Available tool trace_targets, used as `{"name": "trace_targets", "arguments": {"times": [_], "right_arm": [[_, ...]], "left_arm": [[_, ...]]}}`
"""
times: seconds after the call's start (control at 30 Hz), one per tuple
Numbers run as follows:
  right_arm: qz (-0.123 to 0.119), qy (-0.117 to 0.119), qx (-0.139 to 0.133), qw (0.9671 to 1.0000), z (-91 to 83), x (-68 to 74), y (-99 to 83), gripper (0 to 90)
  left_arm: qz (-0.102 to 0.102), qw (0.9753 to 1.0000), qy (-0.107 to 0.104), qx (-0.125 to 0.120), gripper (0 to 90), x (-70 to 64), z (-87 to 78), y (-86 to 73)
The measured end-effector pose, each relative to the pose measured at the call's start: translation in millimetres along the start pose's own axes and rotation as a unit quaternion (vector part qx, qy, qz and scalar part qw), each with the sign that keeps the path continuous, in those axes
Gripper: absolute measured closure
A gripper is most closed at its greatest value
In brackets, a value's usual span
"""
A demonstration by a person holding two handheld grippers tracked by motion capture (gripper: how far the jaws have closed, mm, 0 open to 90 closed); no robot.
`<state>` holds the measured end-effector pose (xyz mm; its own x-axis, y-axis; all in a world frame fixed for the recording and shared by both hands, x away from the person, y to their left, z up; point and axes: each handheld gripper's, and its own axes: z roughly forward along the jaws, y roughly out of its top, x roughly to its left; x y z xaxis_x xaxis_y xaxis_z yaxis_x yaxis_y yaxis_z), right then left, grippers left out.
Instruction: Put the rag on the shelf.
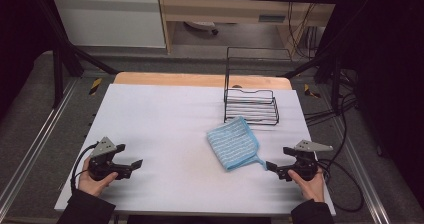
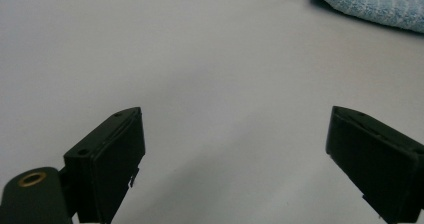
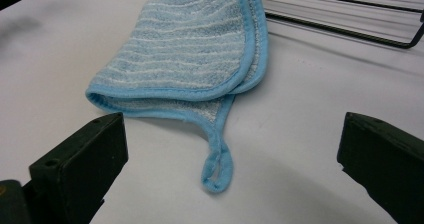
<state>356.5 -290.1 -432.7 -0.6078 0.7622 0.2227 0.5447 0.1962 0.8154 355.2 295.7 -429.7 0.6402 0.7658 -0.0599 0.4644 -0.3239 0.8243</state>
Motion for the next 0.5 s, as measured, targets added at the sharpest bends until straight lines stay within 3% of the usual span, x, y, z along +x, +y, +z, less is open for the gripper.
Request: {"name": "trace_targets", "arguments": {"times": [0.5], "right_arm": [[-0.013,0.0,0.005,0.9999,7.1,10.5,4.3,0.3]], "left_arm": [[0.001,1.0,-0.002,0.007,9.1,0.6,1.6,-2.1]]}}
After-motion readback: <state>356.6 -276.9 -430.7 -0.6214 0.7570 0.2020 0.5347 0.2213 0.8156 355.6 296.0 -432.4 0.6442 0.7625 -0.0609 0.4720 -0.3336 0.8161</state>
